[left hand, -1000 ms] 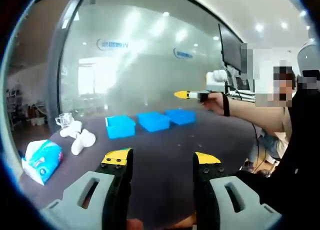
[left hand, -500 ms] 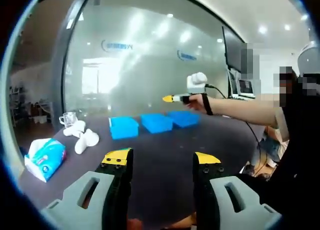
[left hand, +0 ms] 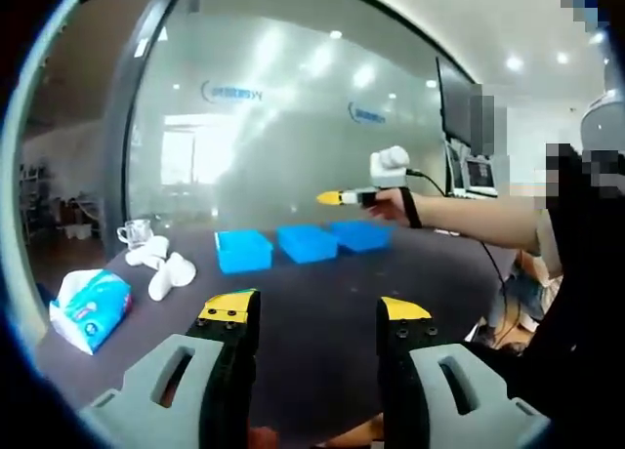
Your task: Sort the screws, nuts, and washers into the corresponding bins
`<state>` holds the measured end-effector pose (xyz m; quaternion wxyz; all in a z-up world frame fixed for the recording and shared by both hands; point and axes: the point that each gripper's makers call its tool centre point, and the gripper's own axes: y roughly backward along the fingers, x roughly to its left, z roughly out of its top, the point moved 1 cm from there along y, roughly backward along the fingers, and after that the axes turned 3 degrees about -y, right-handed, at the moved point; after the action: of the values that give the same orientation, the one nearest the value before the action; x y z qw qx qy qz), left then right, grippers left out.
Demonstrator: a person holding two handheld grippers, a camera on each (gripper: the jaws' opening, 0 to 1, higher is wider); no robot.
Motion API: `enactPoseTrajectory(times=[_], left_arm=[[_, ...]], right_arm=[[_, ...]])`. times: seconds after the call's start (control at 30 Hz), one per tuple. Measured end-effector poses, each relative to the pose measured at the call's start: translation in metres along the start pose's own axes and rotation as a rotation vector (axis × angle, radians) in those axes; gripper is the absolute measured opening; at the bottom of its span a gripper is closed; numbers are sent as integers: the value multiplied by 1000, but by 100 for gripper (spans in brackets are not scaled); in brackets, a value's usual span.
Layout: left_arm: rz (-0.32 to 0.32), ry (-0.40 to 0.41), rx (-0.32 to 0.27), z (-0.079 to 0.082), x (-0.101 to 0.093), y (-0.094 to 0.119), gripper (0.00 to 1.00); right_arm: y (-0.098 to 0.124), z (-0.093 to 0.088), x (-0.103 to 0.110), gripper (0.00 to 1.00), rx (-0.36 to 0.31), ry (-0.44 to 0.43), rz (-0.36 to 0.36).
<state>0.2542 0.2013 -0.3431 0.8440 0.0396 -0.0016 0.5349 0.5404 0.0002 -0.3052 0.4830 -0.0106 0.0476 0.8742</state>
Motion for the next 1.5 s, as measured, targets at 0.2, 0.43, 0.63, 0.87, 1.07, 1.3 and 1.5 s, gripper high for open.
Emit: enactPoseTrajectory(times=[0.2,0.43,0.63,0.87,1.07,1.3,1.5], left_arm=[[-57,13,2,1,-9,-4,46],[-153,-2,20,-1,-28,-10,47],[-206,-18,31,-1,-41,-12,47],[-277,-41,66,-7,-58,-14,47],[-320,-48,89,-11,-69,-15,47],[-320,-43,90,-12,-71,-15,47],[-315,-42,97,-15,-70,-13,47]], right_arm=[[38,3,10,20,-20,0,51],[94,-4,31,25,-15,-11,142],[138,-17,46,26,22,17,223],[170,-34,52,26,103,39,291],[186,-56,60,27,237,108,382],[183,-61,64,26,325,168,465],[170,-68,66,24,419,187,538]])
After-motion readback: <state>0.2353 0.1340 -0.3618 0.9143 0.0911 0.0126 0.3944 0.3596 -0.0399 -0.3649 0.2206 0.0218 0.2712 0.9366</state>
